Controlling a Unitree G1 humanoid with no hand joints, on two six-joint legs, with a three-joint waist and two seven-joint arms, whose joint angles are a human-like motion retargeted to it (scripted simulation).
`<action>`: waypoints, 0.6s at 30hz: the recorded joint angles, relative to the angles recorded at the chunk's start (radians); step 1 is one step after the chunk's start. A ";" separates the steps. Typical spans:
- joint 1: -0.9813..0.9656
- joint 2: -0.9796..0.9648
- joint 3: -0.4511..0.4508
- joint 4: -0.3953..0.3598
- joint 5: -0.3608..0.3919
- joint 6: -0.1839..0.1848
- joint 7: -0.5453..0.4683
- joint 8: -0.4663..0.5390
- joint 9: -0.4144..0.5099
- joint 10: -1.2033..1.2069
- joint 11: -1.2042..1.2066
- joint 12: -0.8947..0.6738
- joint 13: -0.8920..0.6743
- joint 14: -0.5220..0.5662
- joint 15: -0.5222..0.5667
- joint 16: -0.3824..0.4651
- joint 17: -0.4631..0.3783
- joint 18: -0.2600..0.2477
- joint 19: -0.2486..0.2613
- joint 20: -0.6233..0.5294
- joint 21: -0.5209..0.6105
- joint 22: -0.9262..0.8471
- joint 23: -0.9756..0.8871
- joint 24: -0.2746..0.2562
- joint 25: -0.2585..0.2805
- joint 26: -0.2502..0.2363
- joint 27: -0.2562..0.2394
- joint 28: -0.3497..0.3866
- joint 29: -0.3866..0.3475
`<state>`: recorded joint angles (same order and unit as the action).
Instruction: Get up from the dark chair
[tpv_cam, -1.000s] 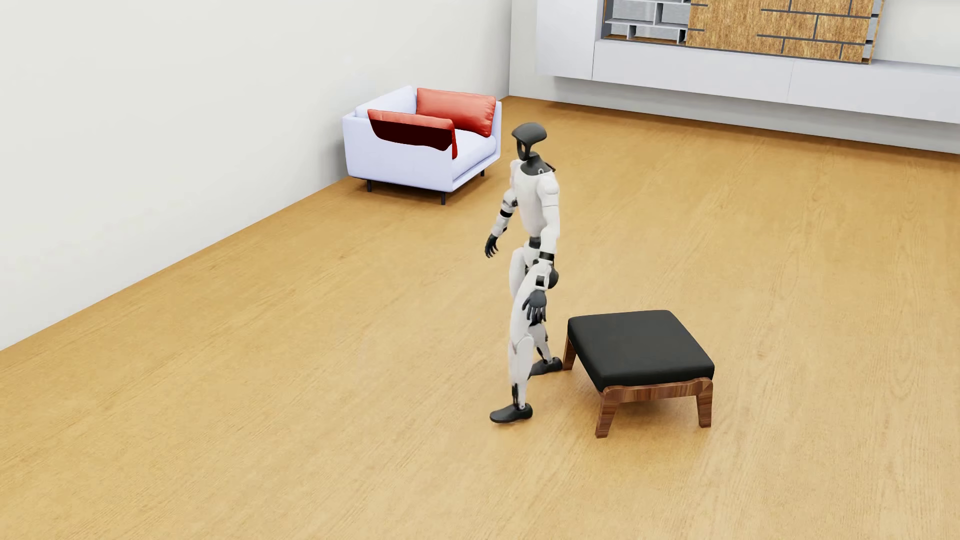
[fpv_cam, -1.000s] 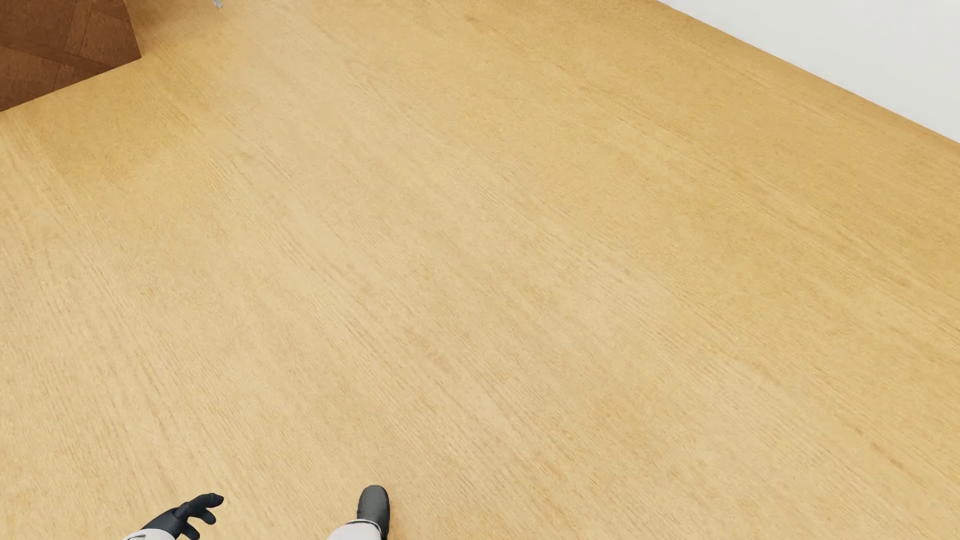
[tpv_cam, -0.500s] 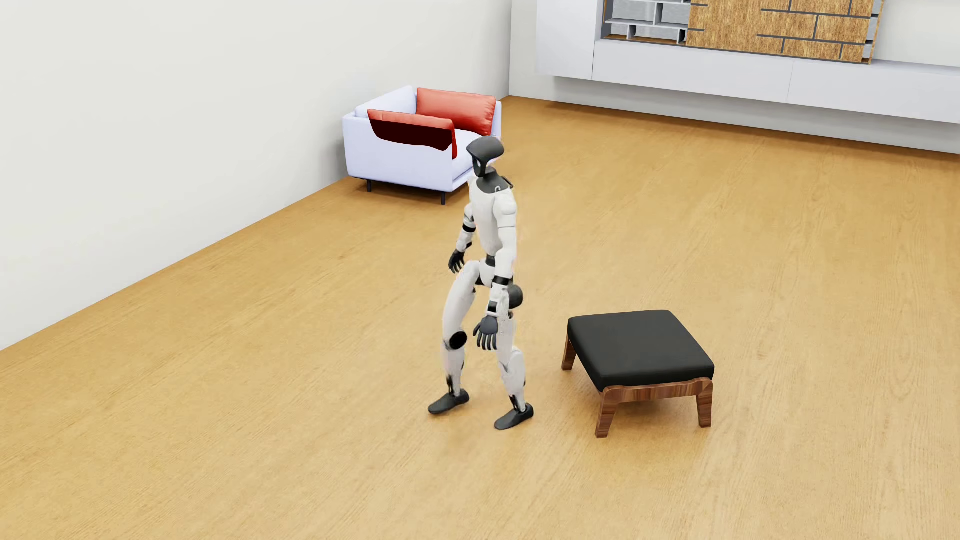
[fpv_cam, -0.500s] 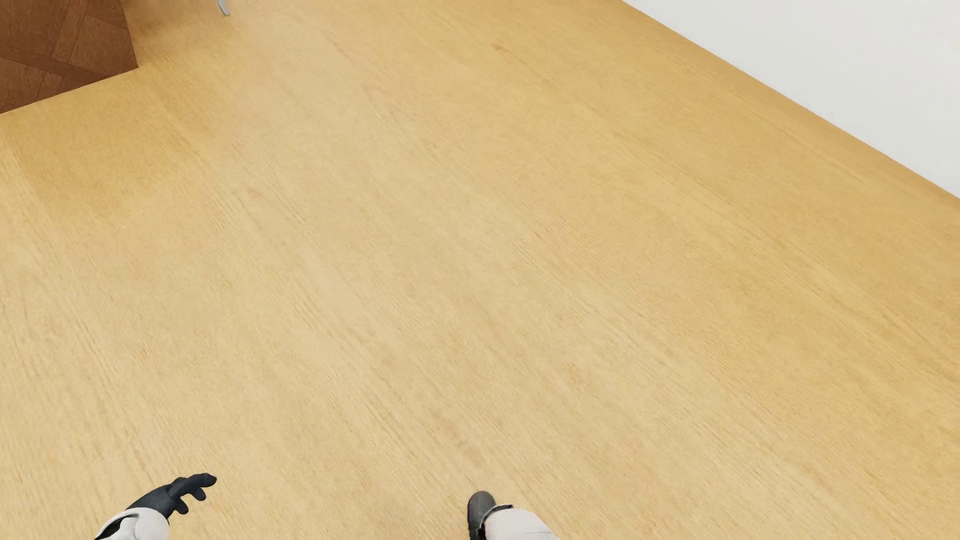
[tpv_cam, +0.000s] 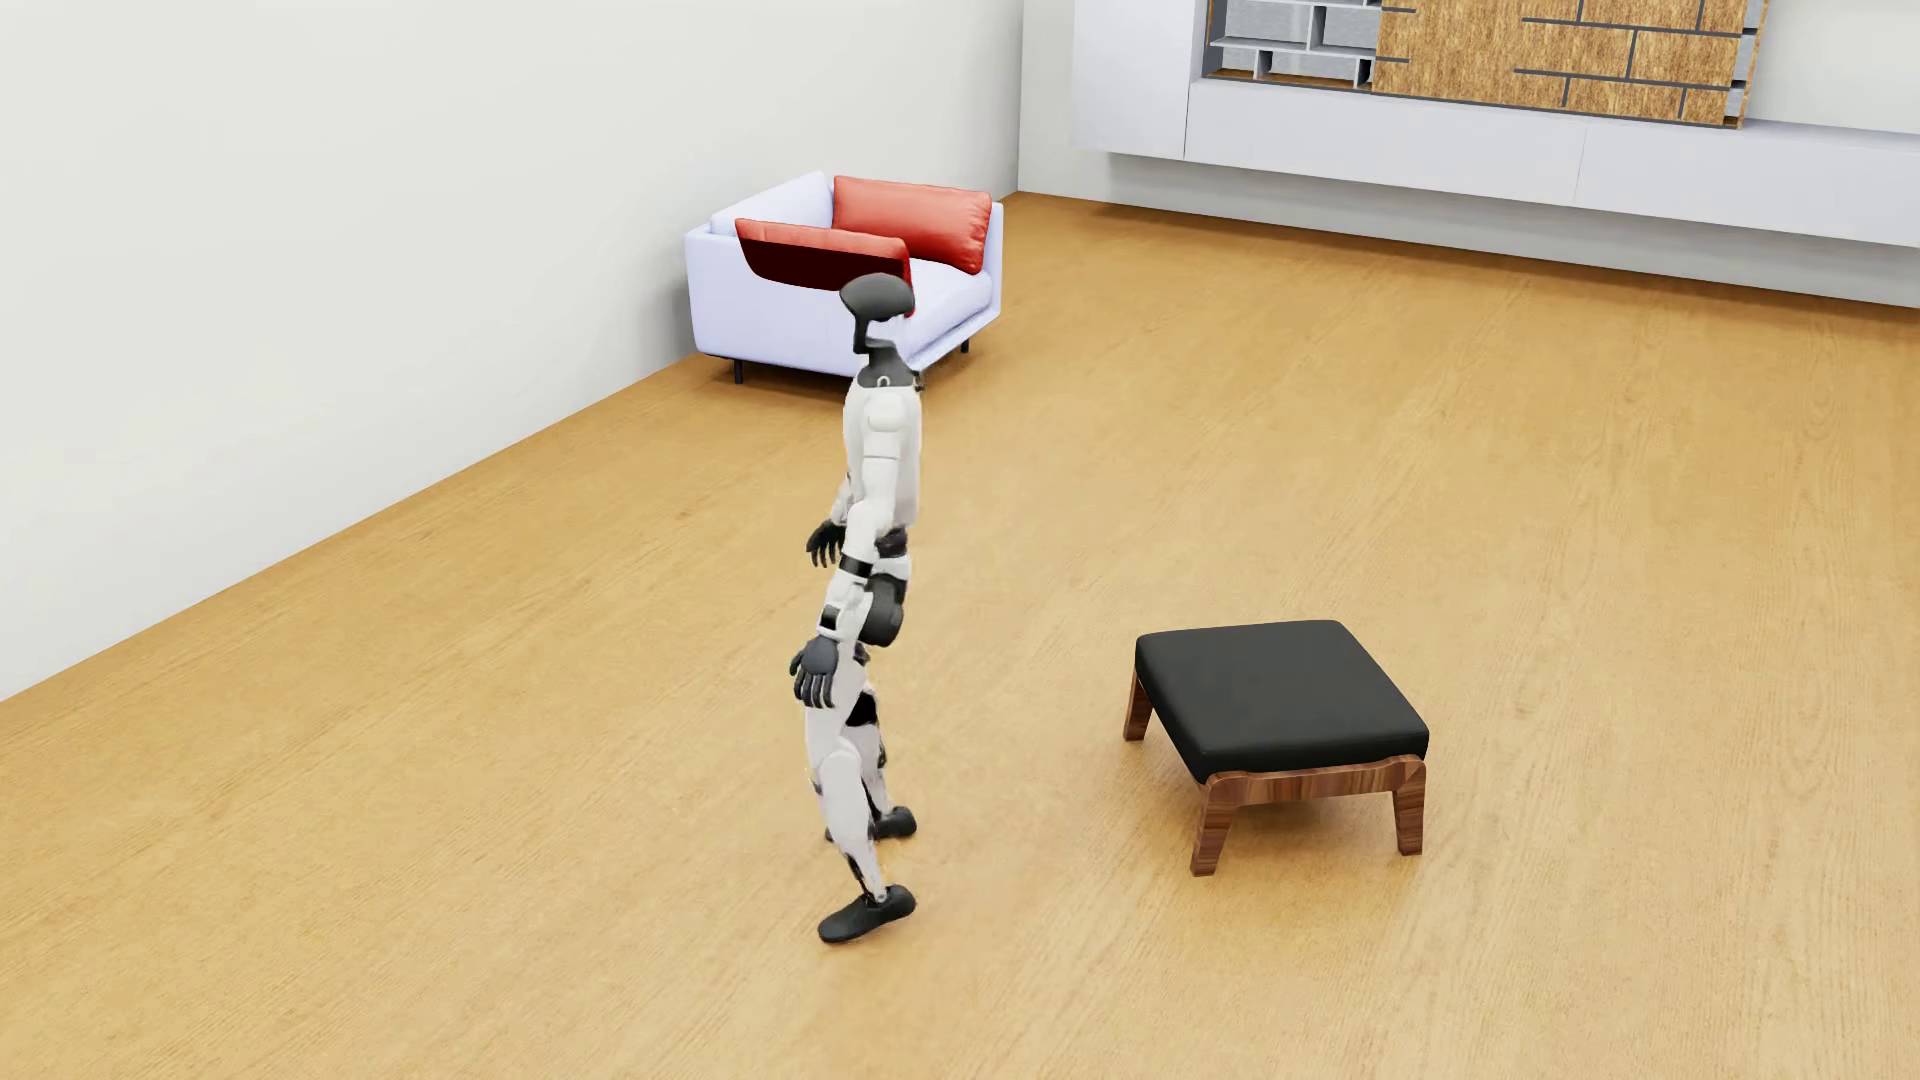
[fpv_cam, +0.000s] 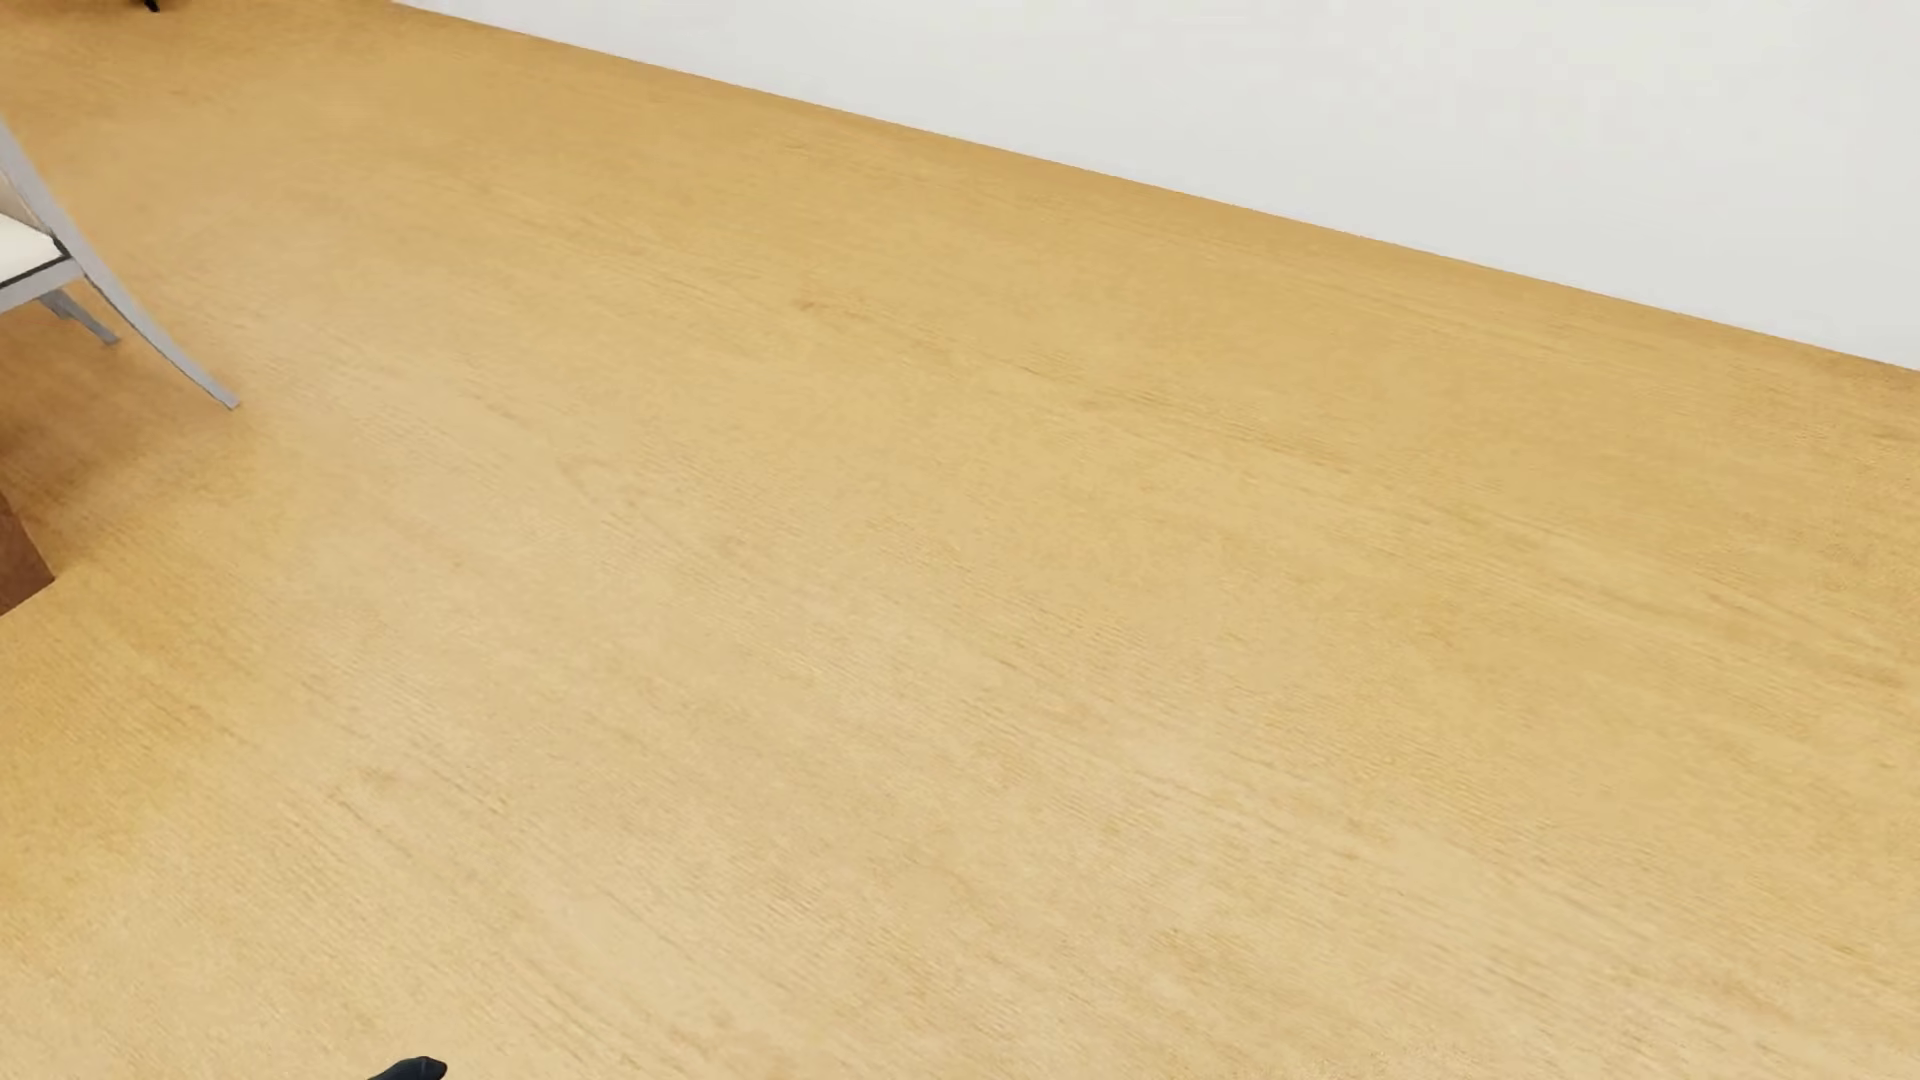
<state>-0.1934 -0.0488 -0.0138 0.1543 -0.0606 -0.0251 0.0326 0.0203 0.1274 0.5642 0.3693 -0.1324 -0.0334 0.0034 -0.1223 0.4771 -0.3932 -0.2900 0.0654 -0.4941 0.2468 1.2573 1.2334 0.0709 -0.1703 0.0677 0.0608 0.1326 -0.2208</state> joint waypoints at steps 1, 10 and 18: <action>0.004 -0.023 -0.005 0.009 -0.018 0.005 -0.028 0.012 -0.011 -0.133 0.044 0.011 -0.007 0.052 -0.023 0.003 0.000 0.014 0.015 0.005 0.023 0.004 -0.002 -0.004 0.003 0.000 -0.002 0.000 0.001; 0.106 -0.203 -0.034 0.006 -0.154 -0.001 -0.028 0.105 -0.041 -0.301 0.101 0.012 -0.051 -0.047 0.094 0.060 0.024 0.036 0.133 0.033 0.052 -0.028 0.072 0.026 -0.025 -0.032 -0.004 0.002 0.030; 0.164 -0.172 -0.036 -0.042 -0.057 -0.035 0.023 0.020 -0.042 -0.388 0.041 0.021 -0.076 -0.070 0.032 0.049 0.047 0.050 0.073 0.057 0.114 -0.004 0.117 -0.021 -0.096 -0.043 -0.009 0.012 0.058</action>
<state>-0.0290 -0.2211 -0.0498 0.1118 -0.1177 -0.0597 0.0553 0.0407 0.0856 0.1758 0.4103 -0.1116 -0.1091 -0.0663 -0.0904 0.5260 -0.3460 -0.2405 0.1380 -0.4371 0.3607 1.2528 1.3501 0.0500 -0.2663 0.0250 0.0521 0.1442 -0.1631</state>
